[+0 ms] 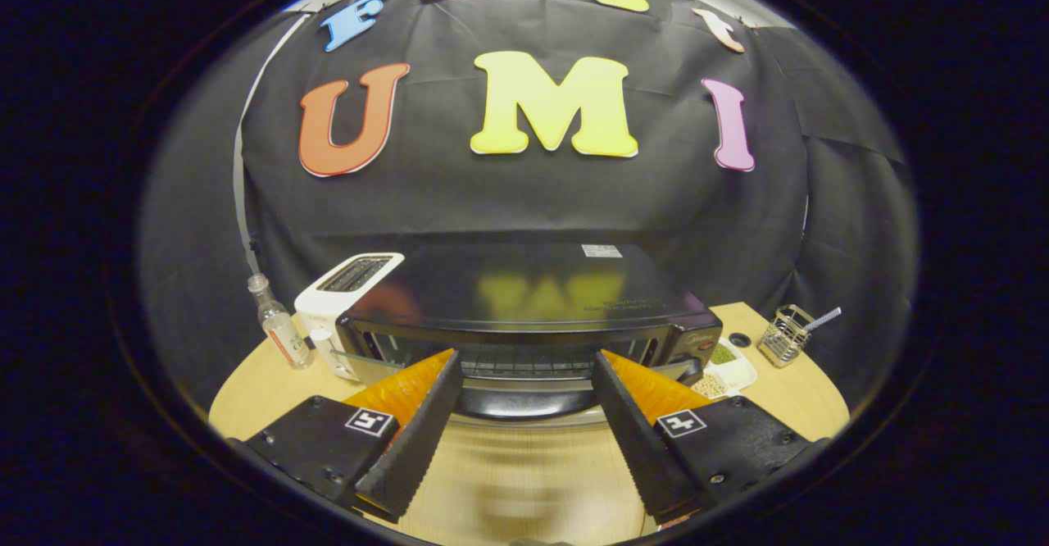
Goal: Open the toaster oven, put the food inside, and close the toaster oven door.
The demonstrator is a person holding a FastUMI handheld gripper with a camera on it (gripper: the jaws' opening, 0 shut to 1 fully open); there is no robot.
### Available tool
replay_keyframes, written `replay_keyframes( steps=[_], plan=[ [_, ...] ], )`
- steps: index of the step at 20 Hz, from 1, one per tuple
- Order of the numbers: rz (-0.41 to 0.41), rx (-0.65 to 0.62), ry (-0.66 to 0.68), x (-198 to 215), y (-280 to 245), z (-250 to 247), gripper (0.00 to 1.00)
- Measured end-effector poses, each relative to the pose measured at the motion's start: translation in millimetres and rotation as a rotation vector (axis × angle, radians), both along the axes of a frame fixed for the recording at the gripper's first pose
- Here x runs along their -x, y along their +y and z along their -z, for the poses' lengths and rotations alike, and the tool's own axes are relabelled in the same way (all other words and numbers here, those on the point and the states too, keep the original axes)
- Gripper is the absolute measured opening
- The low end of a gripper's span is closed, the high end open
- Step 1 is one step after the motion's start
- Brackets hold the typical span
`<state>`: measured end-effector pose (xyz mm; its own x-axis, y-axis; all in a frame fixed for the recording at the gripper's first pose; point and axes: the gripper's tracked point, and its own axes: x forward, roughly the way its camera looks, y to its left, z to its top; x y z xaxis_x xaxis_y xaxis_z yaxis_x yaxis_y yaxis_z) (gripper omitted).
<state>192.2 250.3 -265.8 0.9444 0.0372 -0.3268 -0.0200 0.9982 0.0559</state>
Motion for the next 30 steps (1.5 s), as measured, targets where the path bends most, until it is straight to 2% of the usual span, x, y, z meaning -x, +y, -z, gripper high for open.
replay_keyframes(
  steps=[16,26,30],
  plan=[
    [-0.012,0.012,0.112,85.5,-2.6,72.2,1.00],
    [-0.033,0.030,0.228,110.3,-5.1,129.5,1.00],
    [-0.037,-0.011,0.306,114.7,-5.5,158.5,1.00]
  ],
)
